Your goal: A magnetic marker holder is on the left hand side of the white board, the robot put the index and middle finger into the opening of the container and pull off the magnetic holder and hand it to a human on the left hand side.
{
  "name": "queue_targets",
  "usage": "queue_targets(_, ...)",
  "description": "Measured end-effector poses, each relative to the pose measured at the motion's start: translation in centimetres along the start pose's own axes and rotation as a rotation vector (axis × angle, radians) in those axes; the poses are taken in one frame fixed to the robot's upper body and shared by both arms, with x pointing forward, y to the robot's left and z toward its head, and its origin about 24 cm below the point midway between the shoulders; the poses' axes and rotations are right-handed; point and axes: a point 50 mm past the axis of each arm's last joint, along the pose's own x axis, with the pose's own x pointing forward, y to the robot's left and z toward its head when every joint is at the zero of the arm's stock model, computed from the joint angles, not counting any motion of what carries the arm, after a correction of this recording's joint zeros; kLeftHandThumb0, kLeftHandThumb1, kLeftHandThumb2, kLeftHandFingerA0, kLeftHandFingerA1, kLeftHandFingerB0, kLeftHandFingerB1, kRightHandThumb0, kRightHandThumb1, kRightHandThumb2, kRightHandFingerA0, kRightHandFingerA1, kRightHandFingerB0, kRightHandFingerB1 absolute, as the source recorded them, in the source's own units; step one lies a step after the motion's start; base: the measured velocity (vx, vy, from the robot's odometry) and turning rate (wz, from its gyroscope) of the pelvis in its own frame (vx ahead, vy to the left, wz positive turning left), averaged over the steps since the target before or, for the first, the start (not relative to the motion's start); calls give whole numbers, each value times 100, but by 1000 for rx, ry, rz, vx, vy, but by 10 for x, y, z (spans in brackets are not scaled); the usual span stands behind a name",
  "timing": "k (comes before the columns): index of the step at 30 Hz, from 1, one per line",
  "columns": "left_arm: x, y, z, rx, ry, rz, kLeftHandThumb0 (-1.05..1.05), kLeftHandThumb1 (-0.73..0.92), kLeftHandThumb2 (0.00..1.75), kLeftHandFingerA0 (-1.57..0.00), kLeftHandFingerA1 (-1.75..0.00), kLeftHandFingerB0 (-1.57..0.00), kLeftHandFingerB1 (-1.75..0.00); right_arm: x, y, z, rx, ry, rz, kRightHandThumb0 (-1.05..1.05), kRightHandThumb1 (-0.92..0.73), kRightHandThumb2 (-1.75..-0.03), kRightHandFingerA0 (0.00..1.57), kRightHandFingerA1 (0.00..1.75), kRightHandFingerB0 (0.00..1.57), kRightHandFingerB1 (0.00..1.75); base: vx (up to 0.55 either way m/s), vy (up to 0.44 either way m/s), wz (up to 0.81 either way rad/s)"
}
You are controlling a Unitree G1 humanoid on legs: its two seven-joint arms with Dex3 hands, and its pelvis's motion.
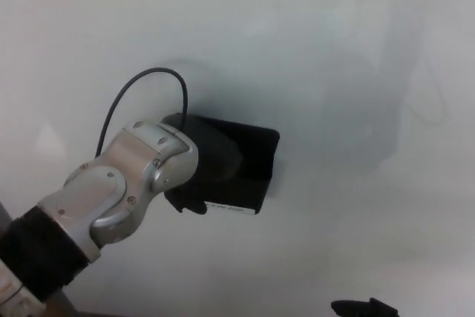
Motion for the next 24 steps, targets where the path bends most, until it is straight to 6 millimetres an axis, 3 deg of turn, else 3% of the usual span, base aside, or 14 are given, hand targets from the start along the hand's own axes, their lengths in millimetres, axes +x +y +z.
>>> queue_targets(1,0,-1,-1,-1,-2,1,-36,78,64,-73,-119,-68,-60,0,0,0,0,0,0,-47,-69,-61,84,52,71,48,0,0,0)
queue_targets(3,-1,-3,-3,-7,-7,1,-36,78,64,-73,-119,-68,-60,0,0,0,-1,0,2,-47,-69,-61,84,52,71,48,0,0,0)
queue_targets(4,-1,-4,-3,-8,-7,0,-39,81,63,-76,-100,-67,-53,0,0,0,-2,0,3,-47,-69,-61,84,52,71,48,0,0,0)
queue_targets(5,-1,-5,-4,-10,-7,0,-32,76,64,-68,-132,-66,-95,0,0,0,-2,0,4,-46,-69,-61,84,52,71,48,0,0,0)
queue_targets(7,-1,-8,-6,-17,-6,-4,-32,76,64,-68,-132,-66,-95,0,1,0,-3,0,6,-46,-69,-61,84,52,71,48,0,0,0)
queue_targets(8,-1,-9,-7,-20,-5,-6,-30,76,67,-67,-131,-66,-105,0,1,0,-4,0,7,-46,-69,-61,82,52,71,48,0,0,0)
queue_targets(9,-1,-11,-9,-26,-4,-9,-25,72,69,-65,-154,-59,-144,0,1,0,-5,-1,8,-45,-69,-61,84,52,71,48,0,0,0)
queue_targets(10,-1,-12,-10,-32,-4,-12,-25,72,69,-65,-154,-59,-144,0,1,0,-5,-1,9,-45,-69,-61,84,52,71,48,0,0,0)
queue_targets(11,0,-14,-11,-43,-3,-15,-24,63,85,-66,-165,-63,-153,0,1,0,-6,-1,9,-45,-69,-61,84,52,71,48,0,0,0)
queue_targets(15,1,-23,-21,-136,-5,-33,-22,61,94,-71,-159,-65,-147,0,1,0,-10,-1,13,-45,-70,-61,84,52,71,48,0,0,0)
queue_targets(17,1,-29,-26,-190,-11,-61,-19,56,107,-67,-159,-66,-139,0,2,0,-12,-1,14,-46,-70,-61,84,52,70,48,0,0,0)
queue_targets(19,3,-42,-30,-249,-19,-115,-15,58,100,-66,-166,-64,-145,0,2,0,-13,-1,15,-46,-70,-61,84,52,70,48,-11,-8,5)
queue_targets(20,3,-46,-32,-274,-21,-135,-13,63,79,-79,-169,-60,-152,0,2,0,-13,-1,15,-46,-70,-61,84,52,70,48,0,0,0)
queue_targets(24,4,-58,-35,-397,-56,-209,-22,60,85,-87,-164,-73,-135,1,3,1,-13,-8,22,-48,-70,-61,84,52,70,48,-6,-3,2)
